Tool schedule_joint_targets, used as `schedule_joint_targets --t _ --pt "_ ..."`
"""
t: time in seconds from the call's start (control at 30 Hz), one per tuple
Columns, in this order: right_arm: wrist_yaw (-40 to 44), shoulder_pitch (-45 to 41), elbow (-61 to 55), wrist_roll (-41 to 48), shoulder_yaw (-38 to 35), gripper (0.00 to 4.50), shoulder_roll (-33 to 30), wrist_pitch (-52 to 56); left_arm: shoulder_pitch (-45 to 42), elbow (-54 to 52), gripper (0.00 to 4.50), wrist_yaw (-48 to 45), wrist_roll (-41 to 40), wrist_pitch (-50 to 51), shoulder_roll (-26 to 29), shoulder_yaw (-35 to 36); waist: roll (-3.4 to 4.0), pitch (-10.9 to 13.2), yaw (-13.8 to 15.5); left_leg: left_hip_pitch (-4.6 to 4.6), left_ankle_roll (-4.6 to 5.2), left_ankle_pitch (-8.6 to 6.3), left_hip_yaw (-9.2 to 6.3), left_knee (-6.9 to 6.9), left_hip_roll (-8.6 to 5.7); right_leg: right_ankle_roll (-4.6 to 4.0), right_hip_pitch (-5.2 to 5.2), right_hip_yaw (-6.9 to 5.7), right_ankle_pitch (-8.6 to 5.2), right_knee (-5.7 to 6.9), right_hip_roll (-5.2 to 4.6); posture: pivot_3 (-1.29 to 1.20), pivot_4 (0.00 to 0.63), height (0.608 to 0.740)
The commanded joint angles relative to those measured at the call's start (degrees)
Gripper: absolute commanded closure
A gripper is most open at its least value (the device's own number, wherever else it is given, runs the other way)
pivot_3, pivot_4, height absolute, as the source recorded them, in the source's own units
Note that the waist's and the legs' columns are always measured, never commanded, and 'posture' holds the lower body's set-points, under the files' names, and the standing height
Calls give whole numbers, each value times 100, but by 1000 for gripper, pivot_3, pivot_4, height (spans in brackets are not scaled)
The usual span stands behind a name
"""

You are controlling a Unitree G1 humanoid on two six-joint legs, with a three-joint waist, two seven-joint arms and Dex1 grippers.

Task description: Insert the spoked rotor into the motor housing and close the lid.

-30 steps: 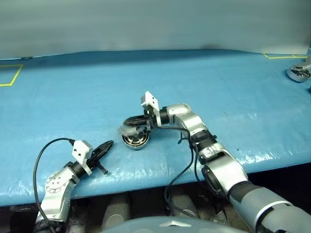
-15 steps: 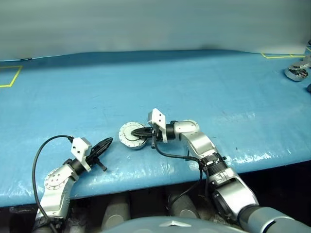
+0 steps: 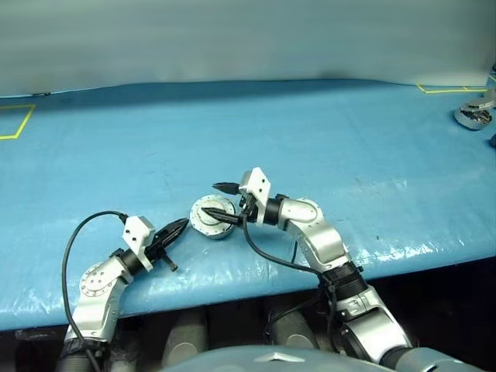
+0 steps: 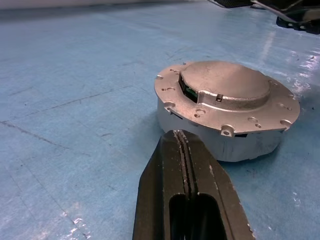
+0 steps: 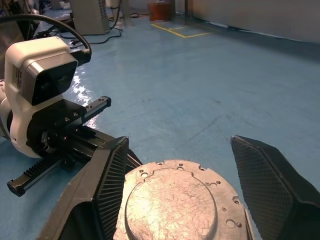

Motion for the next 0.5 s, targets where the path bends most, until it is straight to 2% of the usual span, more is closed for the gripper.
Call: schedule_joint_targets --t 0.03,0.5 --pt "-233 41 -64 -50 71 307 133 -161 -24 -65 4500 -16 -28 -88 -12 16 0 0 4 0 0 0 0 0 0 0 0 0 0 0 0 0 150 740" --pt "-521 39 599 -473 376 307 143 -353 26 -120 4500 112 -17 -112 -3 63 0 0 1 -1 0 0 0 0 0 0 0 0 0 -1 0 0 150 740"
